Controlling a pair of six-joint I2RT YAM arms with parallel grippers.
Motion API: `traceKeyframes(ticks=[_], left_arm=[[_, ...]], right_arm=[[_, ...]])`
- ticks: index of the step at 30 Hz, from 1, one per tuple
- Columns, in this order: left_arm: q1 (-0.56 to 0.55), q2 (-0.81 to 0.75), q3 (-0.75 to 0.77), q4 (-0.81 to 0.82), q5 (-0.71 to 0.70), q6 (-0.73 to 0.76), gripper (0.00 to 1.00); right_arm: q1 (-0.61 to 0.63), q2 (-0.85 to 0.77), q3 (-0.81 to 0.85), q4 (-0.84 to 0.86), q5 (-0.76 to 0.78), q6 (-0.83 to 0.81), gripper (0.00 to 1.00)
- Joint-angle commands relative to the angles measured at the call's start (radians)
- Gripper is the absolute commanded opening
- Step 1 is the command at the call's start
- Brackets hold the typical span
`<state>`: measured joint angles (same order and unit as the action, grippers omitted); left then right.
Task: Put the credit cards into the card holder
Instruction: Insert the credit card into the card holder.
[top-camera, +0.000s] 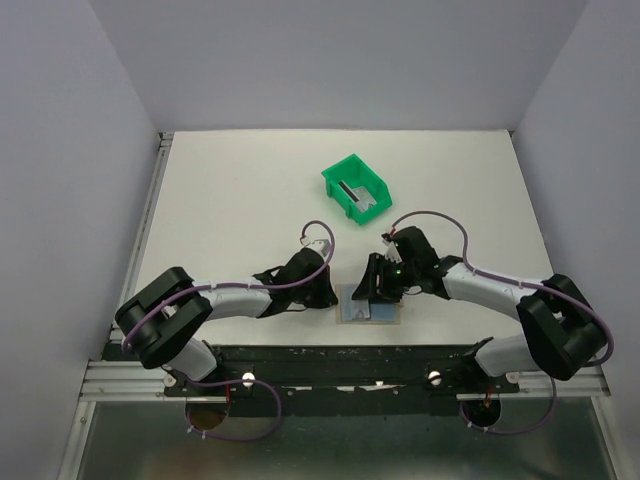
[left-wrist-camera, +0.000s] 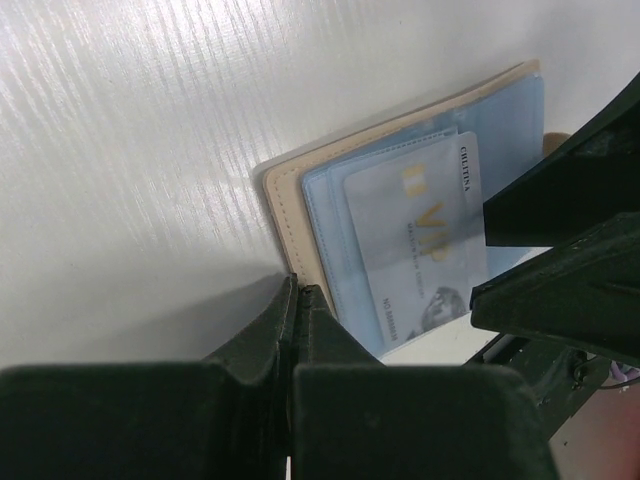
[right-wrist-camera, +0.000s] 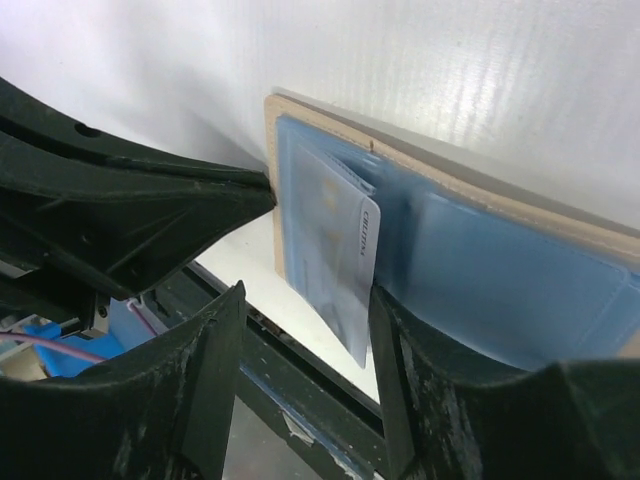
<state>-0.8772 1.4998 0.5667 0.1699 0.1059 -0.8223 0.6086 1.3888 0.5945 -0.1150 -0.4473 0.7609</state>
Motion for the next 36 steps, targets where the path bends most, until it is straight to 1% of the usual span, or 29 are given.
traceKeyframes(ticks=[1,7,12,14,18,25,30,36], left_arm=[[-0.005,0.002,-0.031,-0.029,0.023,-0.003,0.00],[-0.006,-0.003,-0.031,-0.023,0.028,-0.003,0.00],[-0.009,-0.003,-0.036,-0.014,0.032,-0.009,0.00],[-0.016,-0.003,-0.037,-0.010,0.032,-0.014,0.00],[-0.028,-0.001,-0.037,-0.007,0.032,-0.028,0.00],[-0.051,-0.001,-0.037,-0.004,0.025,-0.040,0.00],[-0.057,0.004,-0.033,-0.007,0.020,-0.044,0.00],[-0.060,0.008,-0.025,-0.013,0.020,-0.041,0.00]], right_arm=[[0.005,-0.027,0.053,-0.173,0.079,-0.063,0.61],[0.006,-0.030,0.087,-0.265,0.130,-0.094,0.61],[0.006,-0.019,0.074,-0.236,0.118,-0.084,0.43],[0.006,-0.010,0.068,-0.218,0.113,-0.077,0.41],[0.006,0.006,0.057,-0.193,0.114,-0.066,0.40],[0.016,0.042,0.048,-0.181,0.114,-0.064,0.35],[0.029,0.053,0.045,-0.187,0.131,-0.066,0.35],[0.040,0.061,0.044,-0.173,0.118,-0.061,0.35]])
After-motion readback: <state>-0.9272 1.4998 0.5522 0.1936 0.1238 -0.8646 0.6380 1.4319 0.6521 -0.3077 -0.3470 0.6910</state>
